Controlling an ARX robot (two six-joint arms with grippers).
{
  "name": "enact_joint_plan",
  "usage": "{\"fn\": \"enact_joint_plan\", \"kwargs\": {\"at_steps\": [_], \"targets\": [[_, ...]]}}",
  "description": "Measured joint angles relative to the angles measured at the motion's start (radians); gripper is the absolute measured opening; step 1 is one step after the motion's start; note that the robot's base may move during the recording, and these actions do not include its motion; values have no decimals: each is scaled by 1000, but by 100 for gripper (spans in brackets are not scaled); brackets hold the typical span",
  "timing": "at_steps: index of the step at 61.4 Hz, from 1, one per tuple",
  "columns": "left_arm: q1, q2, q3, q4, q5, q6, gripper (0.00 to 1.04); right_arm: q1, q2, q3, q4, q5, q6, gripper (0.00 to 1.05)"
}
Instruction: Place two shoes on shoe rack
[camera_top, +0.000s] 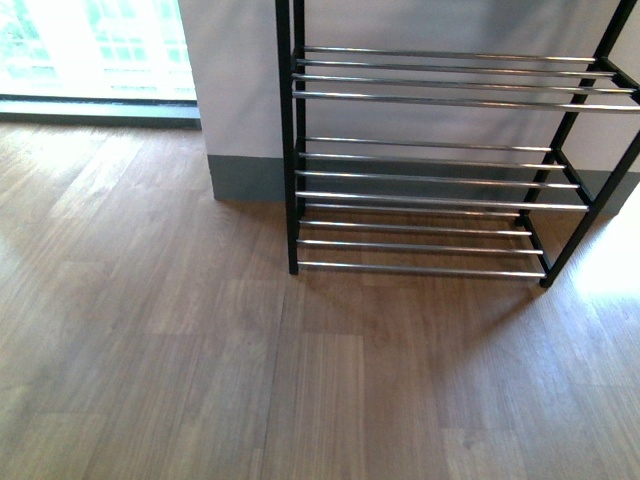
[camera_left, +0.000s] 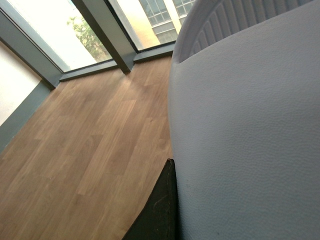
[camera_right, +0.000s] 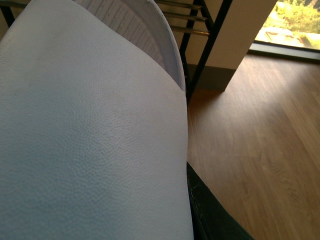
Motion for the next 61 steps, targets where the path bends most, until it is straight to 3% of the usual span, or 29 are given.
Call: {"fn": "enact_joint_plan", "kwargs": {"at_steps": [61], "targets": [[0, 3, -1, 0, -1, 0, 2, 1, 0, 0, 0, -1, 0, 1]]}}
